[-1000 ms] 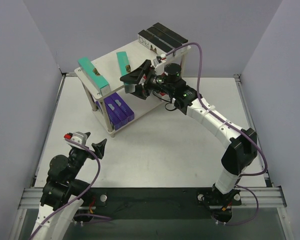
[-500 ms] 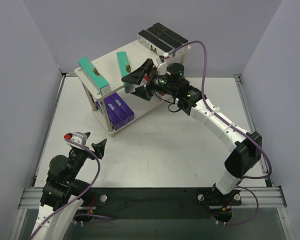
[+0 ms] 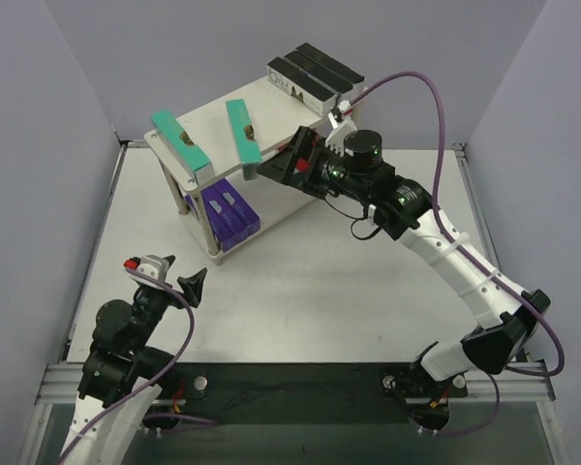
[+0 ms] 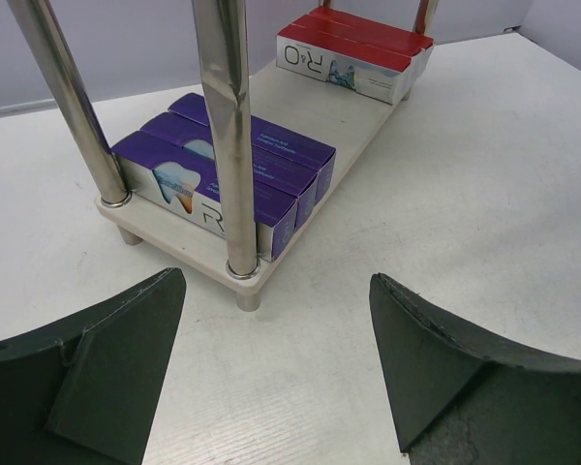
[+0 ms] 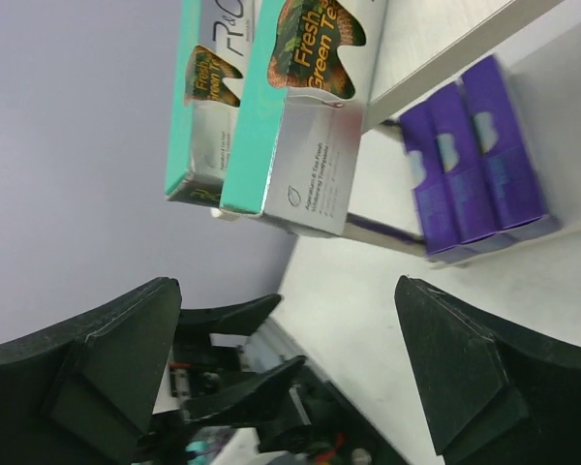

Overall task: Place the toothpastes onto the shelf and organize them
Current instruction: Place the toothpaste on the shelf.

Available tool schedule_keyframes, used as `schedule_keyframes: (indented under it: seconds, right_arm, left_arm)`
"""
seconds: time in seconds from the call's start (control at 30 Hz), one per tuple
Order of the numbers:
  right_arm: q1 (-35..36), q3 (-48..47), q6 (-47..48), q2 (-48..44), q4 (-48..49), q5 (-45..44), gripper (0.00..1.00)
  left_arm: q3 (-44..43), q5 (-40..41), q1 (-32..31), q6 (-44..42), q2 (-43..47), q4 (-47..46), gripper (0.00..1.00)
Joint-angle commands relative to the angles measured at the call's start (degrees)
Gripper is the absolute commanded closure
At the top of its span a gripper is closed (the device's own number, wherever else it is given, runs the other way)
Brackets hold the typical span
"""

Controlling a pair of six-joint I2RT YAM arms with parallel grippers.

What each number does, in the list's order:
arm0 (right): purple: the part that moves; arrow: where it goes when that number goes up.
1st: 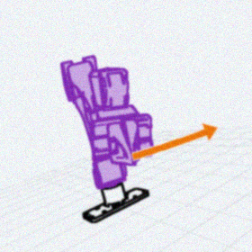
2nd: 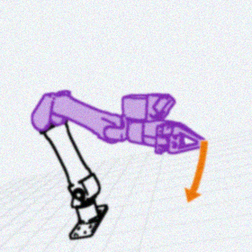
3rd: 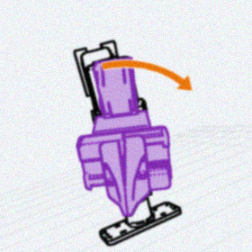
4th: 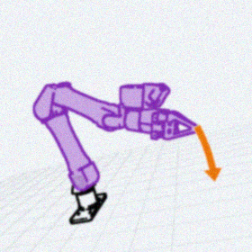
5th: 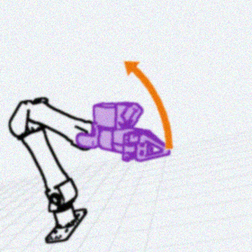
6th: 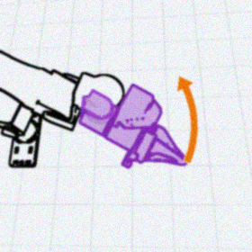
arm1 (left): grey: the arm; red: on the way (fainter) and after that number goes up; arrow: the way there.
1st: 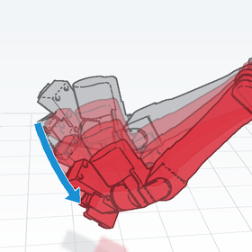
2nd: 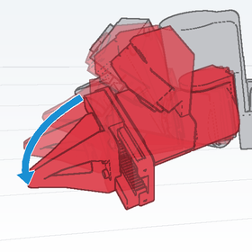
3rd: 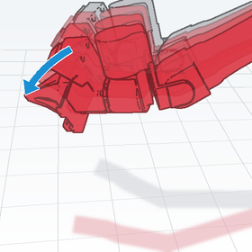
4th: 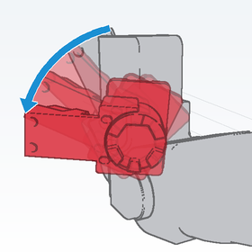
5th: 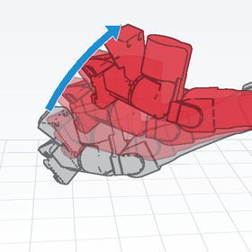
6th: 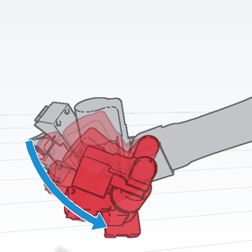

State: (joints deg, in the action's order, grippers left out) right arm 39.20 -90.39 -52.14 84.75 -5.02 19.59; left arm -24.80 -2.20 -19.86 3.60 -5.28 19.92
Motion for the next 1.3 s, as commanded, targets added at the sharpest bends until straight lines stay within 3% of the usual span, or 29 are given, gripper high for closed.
schedule_keyframes:
  seconds: [0.0, 0.17, 0.3, 0.7, 1.27]
  right_arm:
    - [4.03, -3.21, 16.35, -4.33, -7.62, -14.38, 0.00]
    - [11.49, -6.81, 31.19, -3.37, -8.96, -31.68, 0.01]
    - [15.20, -10.06, 37.71, -0.38, -7.47, -36.72, 0.03]
    - [19.60, -22.81, 45.99, 11.75, -5.97, -43.32, 0.16]
    - [16.53, -25.19, 46.69, 18.08, -2.81, -41.84, 0.45]
  left_arm:
    - [-0.96, -0.88, 0.35, -0.61, -0.17, -1.82, 0.12]
    - [-1.04, -1.41, 0.35, -0.70, -0.61, -1.90, 0.12]
    - [-1.04, -1.58, 0.35, -0.70, -0.87, -1.82, 0.12]
    - [-1.04, -1.23, 0.35, -0.78, -0.79, -1.64, 0.12]
    - [-1.13, -0.88, 0.35, -0.70, -0.87, -1.47, 0.12]
